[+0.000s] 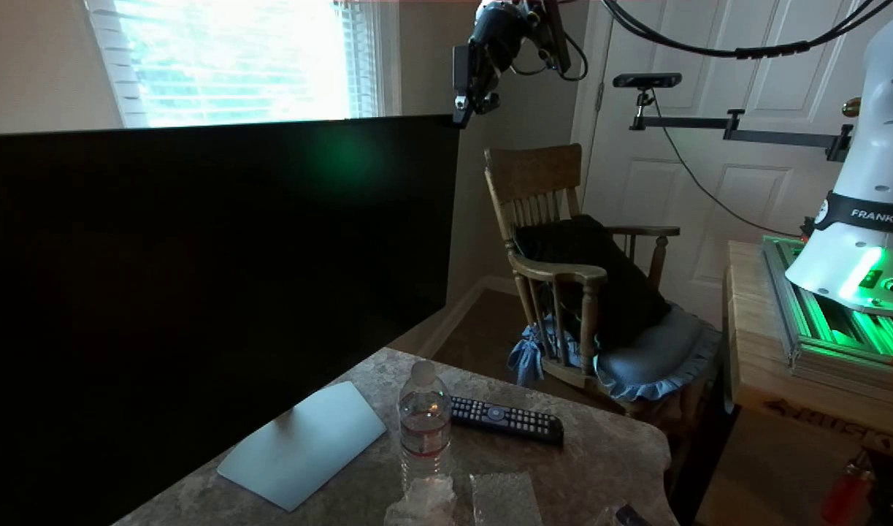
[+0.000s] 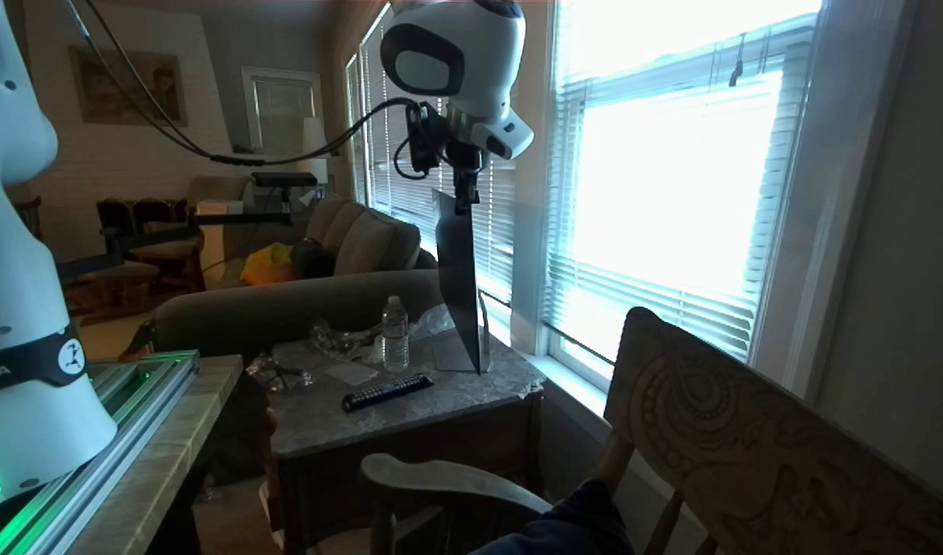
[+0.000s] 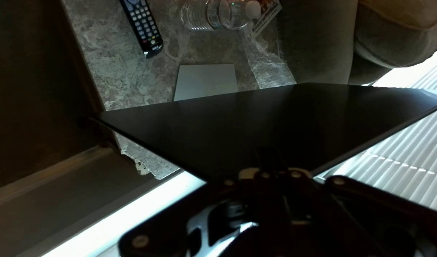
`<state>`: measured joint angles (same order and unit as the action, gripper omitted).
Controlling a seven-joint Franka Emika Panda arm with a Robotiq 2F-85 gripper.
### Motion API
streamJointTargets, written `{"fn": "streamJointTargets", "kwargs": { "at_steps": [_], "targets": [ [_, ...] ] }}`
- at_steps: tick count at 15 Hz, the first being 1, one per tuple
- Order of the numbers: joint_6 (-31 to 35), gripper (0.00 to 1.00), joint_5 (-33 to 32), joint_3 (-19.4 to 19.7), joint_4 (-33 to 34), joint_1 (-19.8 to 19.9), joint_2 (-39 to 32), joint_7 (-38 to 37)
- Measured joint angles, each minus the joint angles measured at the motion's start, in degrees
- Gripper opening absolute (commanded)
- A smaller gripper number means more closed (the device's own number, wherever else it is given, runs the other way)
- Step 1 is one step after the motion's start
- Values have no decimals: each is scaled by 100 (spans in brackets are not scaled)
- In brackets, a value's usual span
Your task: Slightly push the monitor screen
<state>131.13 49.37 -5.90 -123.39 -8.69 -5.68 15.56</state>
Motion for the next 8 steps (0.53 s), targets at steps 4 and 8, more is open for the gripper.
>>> {"fn": "streamJointTargets", "kwargs": {
  "at_steps": [4, 8],
  "targets": [
    [41, 0, -5, -18, 0, 9, -1, 1],
    [153, 0, -71, -51, 0, 8, 0, 1]
  ]
}}
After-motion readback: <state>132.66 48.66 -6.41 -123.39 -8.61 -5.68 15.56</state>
